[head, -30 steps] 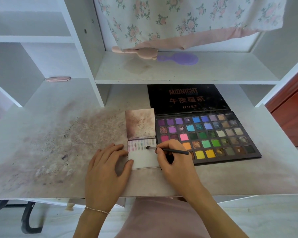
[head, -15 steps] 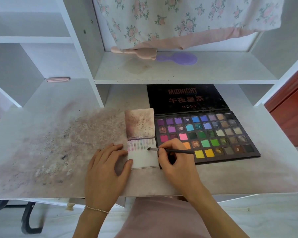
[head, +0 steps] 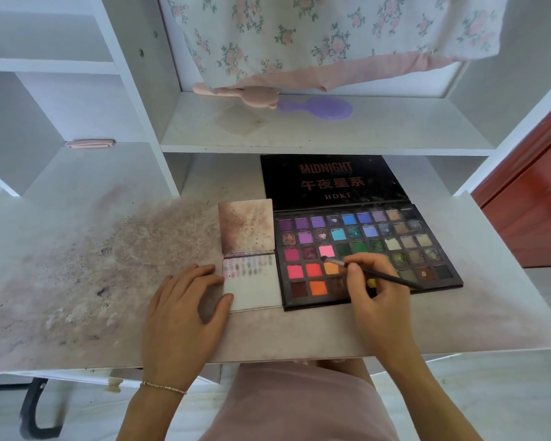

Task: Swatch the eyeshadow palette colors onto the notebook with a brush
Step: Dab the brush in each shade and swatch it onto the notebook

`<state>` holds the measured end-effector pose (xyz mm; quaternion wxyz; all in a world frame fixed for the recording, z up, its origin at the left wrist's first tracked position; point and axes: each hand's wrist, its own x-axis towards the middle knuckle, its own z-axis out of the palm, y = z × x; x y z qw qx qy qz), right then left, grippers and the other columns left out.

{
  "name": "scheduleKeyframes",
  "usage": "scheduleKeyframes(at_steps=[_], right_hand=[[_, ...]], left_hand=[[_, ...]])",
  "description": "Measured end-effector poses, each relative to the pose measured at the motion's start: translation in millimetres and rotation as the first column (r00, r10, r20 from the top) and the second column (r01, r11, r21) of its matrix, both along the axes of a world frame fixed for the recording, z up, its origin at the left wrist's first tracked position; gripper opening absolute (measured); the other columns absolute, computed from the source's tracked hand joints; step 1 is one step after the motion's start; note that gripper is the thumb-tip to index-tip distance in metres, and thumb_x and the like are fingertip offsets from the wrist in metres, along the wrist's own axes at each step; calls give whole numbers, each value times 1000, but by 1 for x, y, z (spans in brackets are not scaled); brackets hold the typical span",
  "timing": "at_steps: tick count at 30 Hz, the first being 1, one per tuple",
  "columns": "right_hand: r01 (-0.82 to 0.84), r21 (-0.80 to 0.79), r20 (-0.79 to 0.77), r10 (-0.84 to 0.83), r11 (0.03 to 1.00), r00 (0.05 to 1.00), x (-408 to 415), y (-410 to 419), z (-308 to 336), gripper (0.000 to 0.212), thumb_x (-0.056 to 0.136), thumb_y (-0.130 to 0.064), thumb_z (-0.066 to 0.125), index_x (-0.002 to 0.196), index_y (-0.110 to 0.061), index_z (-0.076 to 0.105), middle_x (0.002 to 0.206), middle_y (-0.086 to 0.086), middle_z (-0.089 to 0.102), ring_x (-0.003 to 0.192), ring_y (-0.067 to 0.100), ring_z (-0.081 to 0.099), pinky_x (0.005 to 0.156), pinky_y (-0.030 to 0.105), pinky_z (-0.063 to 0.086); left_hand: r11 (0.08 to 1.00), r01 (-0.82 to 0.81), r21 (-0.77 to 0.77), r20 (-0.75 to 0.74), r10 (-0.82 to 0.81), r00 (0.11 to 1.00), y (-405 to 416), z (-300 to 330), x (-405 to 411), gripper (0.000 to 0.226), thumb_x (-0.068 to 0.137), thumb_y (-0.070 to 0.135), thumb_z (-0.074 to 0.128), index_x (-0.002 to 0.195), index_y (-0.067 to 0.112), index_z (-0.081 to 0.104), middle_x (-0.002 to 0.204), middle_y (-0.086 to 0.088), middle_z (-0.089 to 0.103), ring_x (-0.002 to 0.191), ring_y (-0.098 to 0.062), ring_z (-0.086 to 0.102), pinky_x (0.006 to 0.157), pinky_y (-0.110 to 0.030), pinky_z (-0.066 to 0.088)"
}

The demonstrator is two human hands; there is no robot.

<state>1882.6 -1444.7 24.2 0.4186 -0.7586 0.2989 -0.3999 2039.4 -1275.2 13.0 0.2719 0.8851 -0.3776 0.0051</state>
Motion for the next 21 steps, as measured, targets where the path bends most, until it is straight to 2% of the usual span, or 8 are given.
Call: scheduleKeyframes(at_steps=[3,5,7,10,14,19,21], right_hand=[[113,49,-12,-113,992,994,-16,-20,-1,31,89,-4,50,84,-35,51,82,-9,59,77,2,60,59,16,52],[195,58,-25,-194,979,981,-26,-33,-2,27,90,-7,49,83,-33,51,83,-11,59,78,0,61,58,11,51],[285,26,-34,-284,958,958,-34,-44,-3,19,91,-7,48,86,-25,52,81,-11,59,76,-1,60,57,4,46],[388,-9,-49,-388,922,920,-42,-60,-3,10,91,-8,49,91,-18,52,76,-9,57,70,-2,57,56,1,41],[428,-57,-96,-431,902,897,-43,-70,-1,9,92,-10,46,91,-18,49,69,-11,53,61,-2,53,52,2,39],[387,-82,-175,-395,918,902,-41,-73,-2,8,94,-12,43,90,-18,47,66,-8,52,61,4,52,51,14,36],[382,-79,-195,-390,921,900,-40,-73,-3,9,94,-12,43,88,-18,47,64,-6,52,59,6,52,48,13,35]], left_hand=[[1000,-16,12,-19,17,1000,-2,2,-1,33,74,33,59,98,12,69,114,-5,65,108,-29,58,98,-51,41],[1000,-21,15,-30,22,999,-3,4,-2,35,74,33,56,99,12,69,115,-4,64,109,-29,57,98,-51,40],[1000,-22,16,-37,23,999,-3,4,-3,36,74,33,56,100,12,69,115,-4,64,109,-29,57,99,-50,40],[1000,-22,18,-38,22,999,-3,4,-3,36,74,33,56,101,13,69,115,-5,64,109,-29,57,99,-50,39],[1000,-20,22,-32,20,999,-3,4,-3,37,74,34,56,101,12,69,115,-6,64,109,-30,57,99,-50,39],[1000,-17,15,-16,17,1000,-4,3,-3,38,75,36,54,100,11,69,114,-7,64,108,-31,58,97,-53,41],[1000,-13,10,-12,13,1000,-4,3,-3,37,75,35,55,100,11,69,114,-8,65,107,-32,58,96,-55,41]])
